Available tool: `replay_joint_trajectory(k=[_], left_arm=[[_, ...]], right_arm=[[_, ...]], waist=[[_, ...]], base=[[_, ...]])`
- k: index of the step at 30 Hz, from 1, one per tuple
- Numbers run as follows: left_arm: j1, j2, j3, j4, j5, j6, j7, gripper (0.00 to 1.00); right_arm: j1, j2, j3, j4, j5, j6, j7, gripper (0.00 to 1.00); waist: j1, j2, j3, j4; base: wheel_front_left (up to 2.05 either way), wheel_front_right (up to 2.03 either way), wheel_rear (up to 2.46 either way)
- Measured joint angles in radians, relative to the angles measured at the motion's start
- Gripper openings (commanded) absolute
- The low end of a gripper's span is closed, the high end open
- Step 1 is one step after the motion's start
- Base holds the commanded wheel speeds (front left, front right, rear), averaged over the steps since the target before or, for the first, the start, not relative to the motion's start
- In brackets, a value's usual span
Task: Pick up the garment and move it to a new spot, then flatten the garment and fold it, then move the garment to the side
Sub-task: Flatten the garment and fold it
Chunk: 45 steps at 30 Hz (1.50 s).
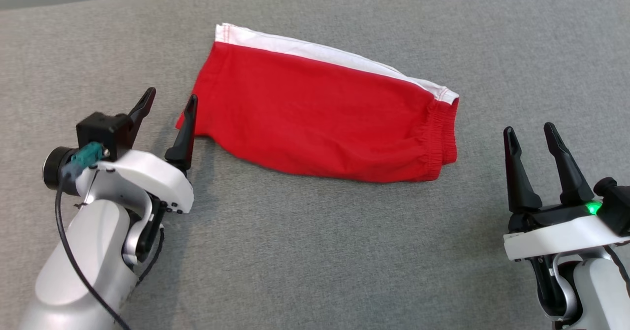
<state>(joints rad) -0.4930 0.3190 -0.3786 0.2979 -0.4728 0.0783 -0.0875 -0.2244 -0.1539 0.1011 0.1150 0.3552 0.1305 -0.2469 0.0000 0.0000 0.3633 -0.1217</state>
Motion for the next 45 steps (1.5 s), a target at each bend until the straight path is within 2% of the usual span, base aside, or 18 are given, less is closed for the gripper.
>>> replay_joint_trajectory(k=[9, 12, 13, 14, 15, 16, 22, 26, 30, 36, 45], left_arm=[[-0.139, -0.026, -0.018, 0.291, -0.086, -0.105, 0.144, 1.0], [-0.17, -0.03, -0.021, 0.328, -0.116, -0.135, 0.195, 1.0], [-0.176, -0.033, -0.023, 0.333, -0.124, -0.144, 0.207, 0.97], [-0.181, -0.033, -0.025, 0.339, -0.132, -0.151, 0.223, 0.64], [-0.187, -0.034, -0.028, 0.342, -0.139, -0.158, 0.232, 0.35], [-0.188, -0.036, -0.03, 0.343, -0.147, -0.163, 0.243, 0.0], [-0.179, -0.05, -0.044, 0.33, -0.185, -0.183, 0.277, 0.0], [-0.162, -0.05, -0.038, 0.32, -0.188, -0.171, 0.246, 0.0], [-0.108, -0.056, -0.023, 0.282, -0.191, -0.137, 0.196, 0.0], [0.025, -0.073, -0.008, 0.15, -0.193, -0.075, 0.122, 0.0], [0.251, -0.07, -0.008, -0.098, -0.194, 0.035, 0.109, 0.0]], right_arm=[[-0.028, 0.003, 0.023, 0.031, 0.018, 0.0, -0.006, 1.0], [-0.033, 0.004, 0.022, 0.037, 0.021, 0.0, -0.009, 1.0], [-0.033, 0.004, 0.022, 0.04, 0.023, 0.0, -0.009, 1.0], [-0.033, 0.005, 0.022, 0.042, 0.023, 0.0, -0.009, 1.0], [-0.034, 0.006, 0.023, 0.044, 0.025, 0.0, -0.01, 1.0], [-0.036, 0.007, 0.024, 0.046, 0.025, 0.0, -0.01, 1.0], [-0.039, 0.009, 0.024, 0.056, 0.033, 0.0, -0.011, 1.0], [-0.042, 0.009, 0.023, 0.06, 0.04, 0.0, -0.013, 1.0], [-0.041, 0.006, 0.014, 0.062, 0.04, 0.0, -0.014, 1.0], [-0.02, -0.011, 0.006, 0.066, 0.037, 0.0, -0.015, 1.0], [0.013, -0.038, -0.007, 0.057, 0.031, 0.0, 0.022, 1.0]], waist=[[0.0, 0.0, 0.055, -0.051], [0.0, 0.0, 0.06, -0.053], [0.0, 0.0, 0.06, -0.053], [0.0, 0.0, 0.06, -0.052], [0.0, 0.0, 0.06, -0.052], [0.0, 0.0, 0.059, -0.051], [0.0, 0.0, 0.051, -0.044], [0.0, 0.0, 0.042, -0.04], [0.0, 0.0, 0.028, -0.033], [0.0, 0.0, 0.003, 0.002], [0.0, 0.0, -0.047, 0.072]], base=[[0.0, 0.0, 0.0], [0.0, 0.0, 0.0], [0.0, 0.0, 0.0], [0.0, 0.0, 0.0], [0.0, 0.0, 0.0], [0.0, 0.0, 0.0], [0.0, 0.0, 0.0], [0.0, 0.0, 0.0], [0.0, 0.0, 0.0], [0.0, 0.0, 0.0], [0.0, 0.0, 0.0]])
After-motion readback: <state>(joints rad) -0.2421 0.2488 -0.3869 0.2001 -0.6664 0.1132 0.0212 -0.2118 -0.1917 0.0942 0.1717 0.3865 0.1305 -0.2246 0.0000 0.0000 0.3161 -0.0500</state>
